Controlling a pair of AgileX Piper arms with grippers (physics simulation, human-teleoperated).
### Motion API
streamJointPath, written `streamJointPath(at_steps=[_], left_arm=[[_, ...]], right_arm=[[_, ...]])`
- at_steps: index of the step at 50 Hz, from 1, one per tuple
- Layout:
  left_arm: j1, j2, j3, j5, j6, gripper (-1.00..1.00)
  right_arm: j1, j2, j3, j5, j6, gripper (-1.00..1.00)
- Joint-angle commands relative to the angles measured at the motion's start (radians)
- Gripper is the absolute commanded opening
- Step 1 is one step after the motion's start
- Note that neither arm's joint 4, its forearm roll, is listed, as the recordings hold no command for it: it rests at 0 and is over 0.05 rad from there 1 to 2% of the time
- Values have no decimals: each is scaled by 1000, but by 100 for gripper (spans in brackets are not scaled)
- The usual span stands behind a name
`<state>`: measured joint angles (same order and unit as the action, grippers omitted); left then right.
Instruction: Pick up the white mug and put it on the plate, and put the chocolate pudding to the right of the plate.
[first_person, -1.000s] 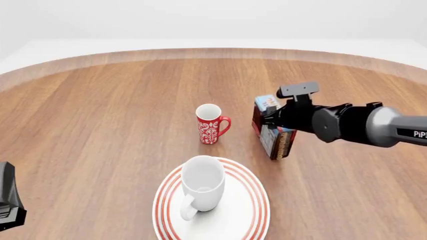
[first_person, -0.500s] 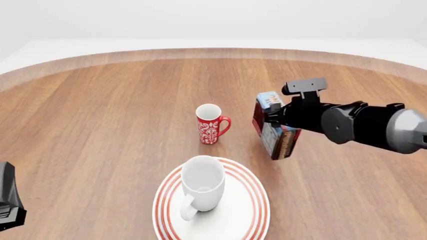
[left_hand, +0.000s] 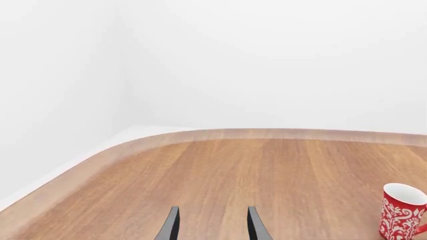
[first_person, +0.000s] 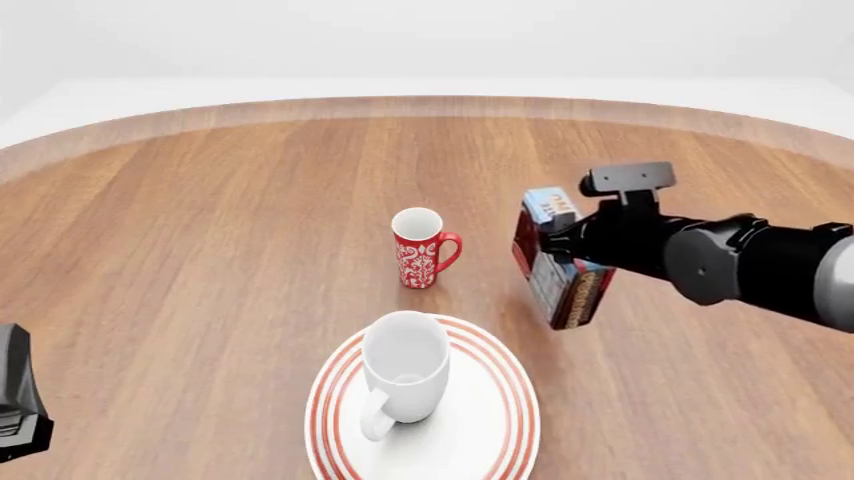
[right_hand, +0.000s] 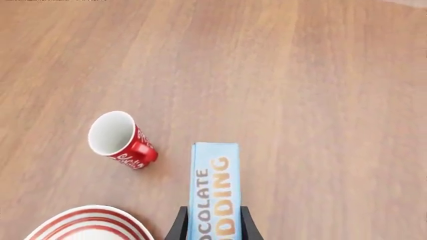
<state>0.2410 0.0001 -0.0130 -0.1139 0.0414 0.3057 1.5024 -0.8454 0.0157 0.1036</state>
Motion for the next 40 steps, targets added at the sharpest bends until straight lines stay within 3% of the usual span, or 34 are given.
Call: streamJointPath(at_steps=[1,40], left_arm=[[-1,0,-2,2,3,100],[-3,0,-4,5,4,100]], right_arm=[[-2,-53,30,12,25,-100],[-28,-232,153,47,19,-100]])
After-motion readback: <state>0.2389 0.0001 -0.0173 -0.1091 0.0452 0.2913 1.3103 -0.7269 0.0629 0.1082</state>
